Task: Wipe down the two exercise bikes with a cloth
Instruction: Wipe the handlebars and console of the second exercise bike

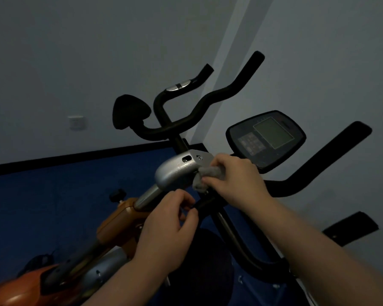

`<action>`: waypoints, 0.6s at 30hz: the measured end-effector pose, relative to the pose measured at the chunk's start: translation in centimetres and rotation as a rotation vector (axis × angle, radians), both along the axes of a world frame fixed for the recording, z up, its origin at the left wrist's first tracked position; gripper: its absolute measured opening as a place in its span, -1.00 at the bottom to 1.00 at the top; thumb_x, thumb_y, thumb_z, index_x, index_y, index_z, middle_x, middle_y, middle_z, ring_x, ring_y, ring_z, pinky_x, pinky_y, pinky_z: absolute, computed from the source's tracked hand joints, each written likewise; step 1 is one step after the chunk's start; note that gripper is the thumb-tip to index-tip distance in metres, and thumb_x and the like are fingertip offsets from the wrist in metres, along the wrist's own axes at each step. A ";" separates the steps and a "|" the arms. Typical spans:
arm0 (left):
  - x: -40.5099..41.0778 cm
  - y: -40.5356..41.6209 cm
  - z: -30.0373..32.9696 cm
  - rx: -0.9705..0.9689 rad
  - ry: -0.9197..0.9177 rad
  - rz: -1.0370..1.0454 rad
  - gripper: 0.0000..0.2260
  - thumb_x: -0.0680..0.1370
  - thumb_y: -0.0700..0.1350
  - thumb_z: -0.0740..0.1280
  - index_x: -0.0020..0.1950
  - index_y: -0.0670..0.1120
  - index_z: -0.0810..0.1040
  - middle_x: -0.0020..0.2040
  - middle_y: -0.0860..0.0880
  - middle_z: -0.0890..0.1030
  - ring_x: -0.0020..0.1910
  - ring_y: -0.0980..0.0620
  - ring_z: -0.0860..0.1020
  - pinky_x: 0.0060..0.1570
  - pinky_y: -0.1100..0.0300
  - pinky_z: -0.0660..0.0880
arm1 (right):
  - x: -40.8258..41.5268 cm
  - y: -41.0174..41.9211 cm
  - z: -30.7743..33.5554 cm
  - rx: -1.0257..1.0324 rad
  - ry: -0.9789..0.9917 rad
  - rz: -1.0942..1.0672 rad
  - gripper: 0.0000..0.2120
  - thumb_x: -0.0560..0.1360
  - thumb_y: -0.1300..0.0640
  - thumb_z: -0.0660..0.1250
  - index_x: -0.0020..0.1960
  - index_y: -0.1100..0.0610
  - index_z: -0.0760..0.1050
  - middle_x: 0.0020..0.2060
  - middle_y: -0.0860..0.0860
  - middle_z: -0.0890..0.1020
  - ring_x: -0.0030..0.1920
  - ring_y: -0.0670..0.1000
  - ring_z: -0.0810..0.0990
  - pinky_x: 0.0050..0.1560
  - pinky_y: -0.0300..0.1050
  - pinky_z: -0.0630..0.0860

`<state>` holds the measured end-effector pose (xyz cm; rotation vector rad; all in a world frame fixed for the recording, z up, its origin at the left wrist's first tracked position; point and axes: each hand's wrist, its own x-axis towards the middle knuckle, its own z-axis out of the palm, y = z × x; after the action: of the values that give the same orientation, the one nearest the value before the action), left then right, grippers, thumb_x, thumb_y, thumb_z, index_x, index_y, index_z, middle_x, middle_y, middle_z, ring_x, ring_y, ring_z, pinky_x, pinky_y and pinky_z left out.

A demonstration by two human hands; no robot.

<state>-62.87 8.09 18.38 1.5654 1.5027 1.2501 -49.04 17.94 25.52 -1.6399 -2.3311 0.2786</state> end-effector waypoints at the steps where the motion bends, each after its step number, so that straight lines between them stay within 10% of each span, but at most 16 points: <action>1: 0.0 0.0 0.0 0.005 0.010 -0.011 -0.96 0.47 0.03 0.22 -0.11 0.15 0.44 -0.20 0.14 0.51 -0.23 0.16 0.50 -0.30 0.27 0.43 | 0.3 0.0 0.3 -0.049 -0.022 0.024 -0.78 0.30 -0.09 0.50 -0.16 -0.10 0.51 -0.22 -0.10 0.63 -0.15 -0.04 0.59 -0.11 -0.04 0.55; 13: -0.3 0.1 0.2 0.016 0.022 -0.065 -0.95 0.48 0.05 0.22 -0.08 0.16 0.41 -0.16 0.11 0.49 -0.22 0.15 0.49 -0.24 0.06 0.49 | -2.0 1.3 2.7 -0.195 -0.304 0.078 -0.73 0.18 -0.05 0.57 -0.35 -0.12 0.45 -0.37 -0.18 0.50 -0.28 -0.10 0.53 -0.40 -0.23 0.31; 18: -0.5 -0.1 0.1 0.008 0.009 -0.064 -0.94 0.47 0.07 0.22 -0.08 0.17 0.42 -0.15 0.13 0.50 -0.22 0.15 0.51 -0.26 0.12 0.49 | -1.0 3.4 2.0 -0.180 -0.222 -0.107 -0.74 0.22 0.04 0.58 -0.26 0.00 0.50 -0.23 -0.06 0.58 -0.13 0.01 0.58 -0.21 -0.13 0.50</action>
<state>-63.33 7.99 18.44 1.6134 1.4439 1.2159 -50.02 21.31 27.56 -1.9655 -2.4266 0.3054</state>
